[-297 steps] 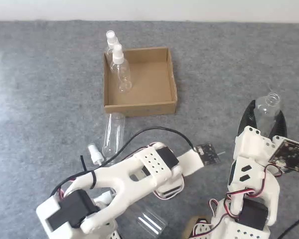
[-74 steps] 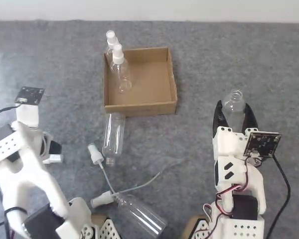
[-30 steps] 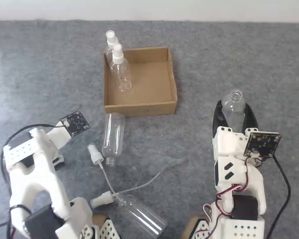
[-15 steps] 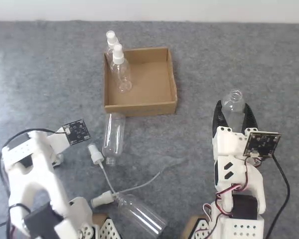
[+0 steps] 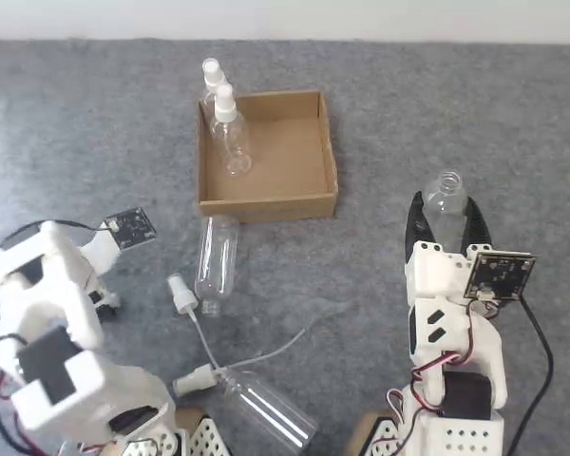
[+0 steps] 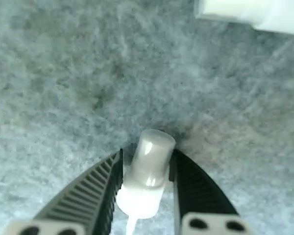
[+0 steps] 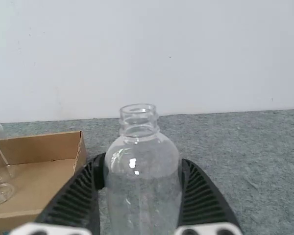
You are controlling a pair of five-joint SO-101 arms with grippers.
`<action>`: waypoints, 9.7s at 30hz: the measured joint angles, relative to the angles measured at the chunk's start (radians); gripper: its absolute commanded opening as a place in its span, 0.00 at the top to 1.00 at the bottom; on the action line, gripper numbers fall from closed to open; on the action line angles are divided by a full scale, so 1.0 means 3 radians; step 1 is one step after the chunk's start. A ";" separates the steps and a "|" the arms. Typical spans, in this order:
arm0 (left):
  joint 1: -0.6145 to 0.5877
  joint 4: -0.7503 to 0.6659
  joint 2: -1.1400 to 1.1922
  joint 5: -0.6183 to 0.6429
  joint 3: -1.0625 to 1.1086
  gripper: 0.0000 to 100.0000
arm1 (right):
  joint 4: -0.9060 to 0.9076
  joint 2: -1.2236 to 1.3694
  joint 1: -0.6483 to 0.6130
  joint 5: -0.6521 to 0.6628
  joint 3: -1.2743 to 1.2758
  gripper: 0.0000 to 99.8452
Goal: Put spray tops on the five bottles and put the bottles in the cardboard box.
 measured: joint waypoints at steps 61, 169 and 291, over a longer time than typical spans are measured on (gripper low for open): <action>0.0557 0.0205 -0.3217 0.2808 0.0629 0.99 | 0.0000 0.0000 -0.0967 0.0736 0.0286 0.99; 0.2256 -0.1141 -0.5053 0.7467 0.0808 0.99 | -0.0087 0.0005 -0.2486 0.0992 0.0517 0.99; 0.3437 -0.1304 -0.5053 0.6373 0.1872 0.99 | -0.0174 0.0005 -0.2440 0.0946 0.0517 0.99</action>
